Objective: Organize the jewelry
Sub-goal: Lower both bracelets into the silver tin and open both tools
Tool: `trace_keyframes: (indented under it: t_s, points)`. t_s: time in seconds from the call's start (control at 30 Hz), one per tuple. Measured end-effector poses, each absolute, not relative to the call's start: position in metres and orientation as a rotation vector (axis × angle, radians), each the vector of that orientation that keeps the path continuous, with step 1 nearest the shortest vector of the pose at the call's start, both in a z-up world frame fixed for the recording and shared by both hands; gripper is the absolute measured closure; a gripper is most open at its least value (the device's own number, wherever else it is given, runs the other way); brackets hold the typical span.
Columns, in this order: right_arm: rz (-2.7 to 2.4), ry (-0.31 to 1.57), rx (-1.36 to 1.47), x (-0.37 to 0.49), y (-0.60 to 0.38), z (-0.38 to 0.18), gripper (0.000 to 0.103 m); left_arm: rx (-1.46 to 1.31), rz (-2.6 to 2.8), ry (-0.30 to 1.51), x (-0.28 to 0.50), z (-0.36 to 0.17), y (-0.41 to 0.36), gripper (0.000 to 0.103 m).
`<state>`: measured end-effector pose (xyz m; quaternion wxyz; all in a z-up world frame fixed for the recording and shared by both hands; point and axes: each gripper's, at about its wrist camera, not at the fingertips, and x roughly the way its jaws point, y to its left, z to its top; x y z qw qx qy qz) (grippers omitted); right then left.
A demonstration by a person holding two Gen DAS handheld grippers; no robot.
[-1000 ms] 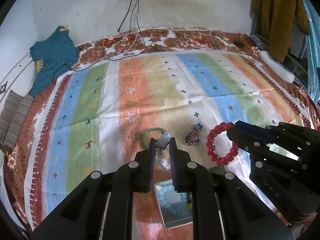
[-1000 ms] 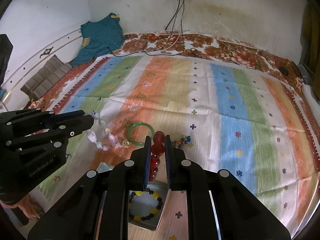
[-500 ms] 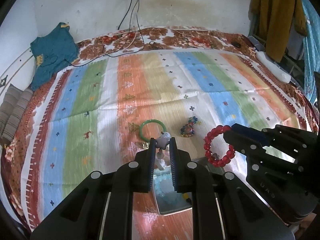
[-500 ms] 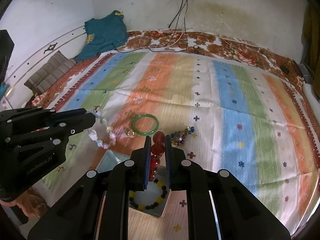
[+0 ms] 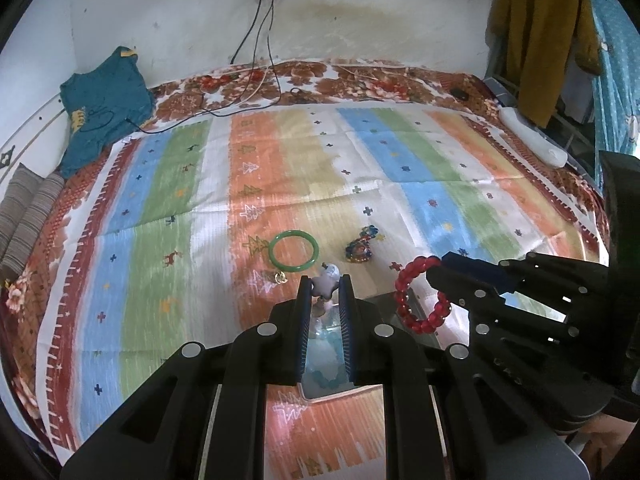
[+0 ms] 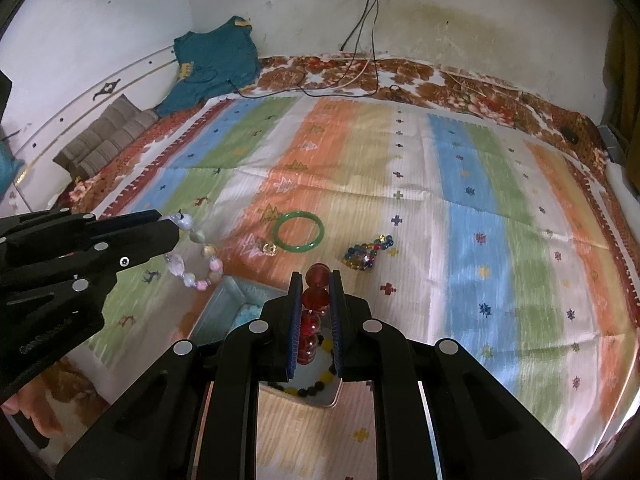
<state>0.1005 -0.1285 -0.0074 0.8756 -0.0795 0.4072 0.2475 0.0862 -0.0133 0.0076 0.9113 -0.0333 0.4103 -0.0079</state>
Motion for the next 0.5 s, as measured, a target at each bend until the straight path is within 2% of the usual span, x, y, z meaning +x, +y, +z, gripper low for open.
trace_keyframes:
  t_s: [0.5]
  points:
    - [0.514,0.872,-0.159,0.087,-0.132,-0.012,0.089,-0.081,-0.031,0.849,0.069,0.002,-0.016,0.090]
